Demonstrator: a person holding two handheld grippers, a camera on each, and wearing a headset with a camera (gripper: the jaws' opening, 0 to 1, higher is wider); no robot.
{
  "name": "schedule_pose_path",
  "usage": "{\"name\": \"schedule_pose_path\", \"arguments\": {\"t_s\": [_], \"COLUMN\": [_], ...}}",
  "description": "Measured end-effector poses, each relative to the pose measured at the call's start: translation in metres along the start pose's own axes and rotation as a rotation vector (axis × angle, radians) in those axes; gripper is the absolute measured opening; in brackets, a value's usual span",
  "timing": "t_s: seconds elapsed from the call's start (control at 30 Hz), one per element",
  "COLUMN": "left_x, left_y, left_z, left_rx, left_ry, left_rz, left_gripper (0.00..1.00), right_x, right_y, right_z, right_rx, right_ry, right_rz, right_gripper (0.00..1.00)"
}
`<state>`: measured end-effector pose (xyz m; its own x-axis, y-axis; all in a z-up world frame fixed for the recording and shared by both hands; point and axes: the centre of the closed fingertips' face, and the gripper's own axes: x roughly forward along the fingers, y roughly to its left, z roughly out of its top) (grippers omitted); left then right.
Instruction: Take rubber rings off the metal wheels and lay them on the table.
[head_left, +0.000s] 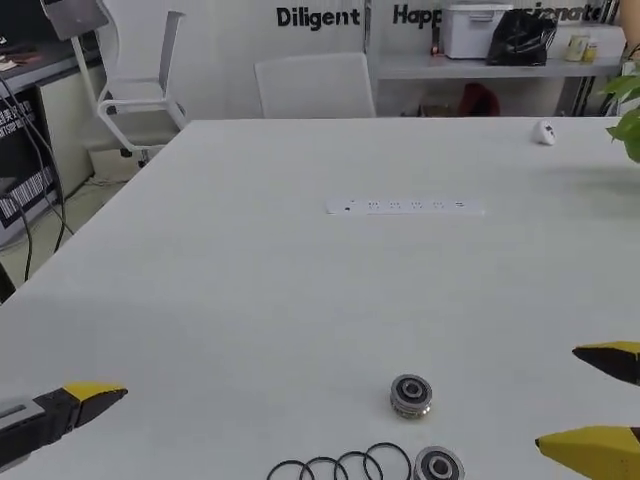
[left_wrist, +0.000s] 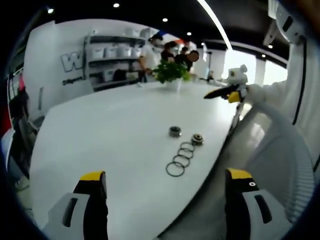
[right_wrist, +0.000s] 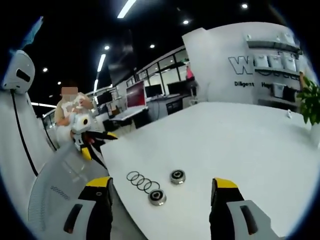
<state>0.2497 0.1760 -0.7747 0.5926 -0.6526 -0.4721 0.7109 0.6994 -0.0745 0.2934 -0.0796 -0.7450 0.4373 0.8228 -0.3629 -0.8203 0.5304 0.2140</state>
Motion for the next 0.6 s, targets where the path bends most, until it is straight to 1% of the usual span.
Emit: {"name": "schedule_pose_path", "arguments": {"t_s": [0.1,0.13,0.17,0.2,0.33,0.37,0.4,0.43,0.53,0.6], "left_x": [-0.001,-0.002,-0.002,-0.002,0.0,0.001,0.001,0.001,0.002,0.002], "left_y": [0.0,0.0,0.001,0.001,0.0,-0.001,-0.001,-0.001,0.0,0.0], "left_z": [0.001,0.0,0.0,0.0,0.001,0.0,-0.001,-0.002,-0.002,-0.002], "left_rx": [-0.001,-0.001,-0.003,-0.002,-0.011,-0.016,-0.018,-0.022,-0.05,-0.061], "left_ry": [-0.004,-0.004,-0.003,-0.004,-0.008,-0.006,-0.005,-0.005,-0.014,-0.016], "left_rz": [0.003,0.003,0.004,0.004,-0.001,-0.006,-0.007,-0.009,-0.017,-0.02], "left_gripper": [1.0,1.0,1.0,1.0,1.0,1.0,1.0,1.0,1.0,1.0], "right_x": [-0.002,-0.002,-0.003,-0.003,-0.004,-0.005,-0.005,-0.006,-0.008,-0.01], "right_y": [-0.002,-0.001,-0.001,-0.001,0.0,0.0,-0.001,-0.002,-0.005,-0.006], "right_z": [-0.01,-0.014,-0.016,-0.02,-0.031,-0.037,-0.039,-0.046,-0.057,-0.062], "right_rx": [-0.001,-0.001,0.002,0.004,0.023,0.017,0.012,0.014,0.018,0.038], "right_ry": [0.019,0.026,0.036,0.045,0.079,0.101,0.108,0.138,0.174,0.19], "right_rz": [-0.016,-0.014,-0.015,-0.022,-0.02,-0.024,-0.027,-0.032,-0.046,-0.05], "right_gripper": [0.89,0.93,0.94,0.95,0.99,0.99,0.99,0.99,0.99,0.99]}}
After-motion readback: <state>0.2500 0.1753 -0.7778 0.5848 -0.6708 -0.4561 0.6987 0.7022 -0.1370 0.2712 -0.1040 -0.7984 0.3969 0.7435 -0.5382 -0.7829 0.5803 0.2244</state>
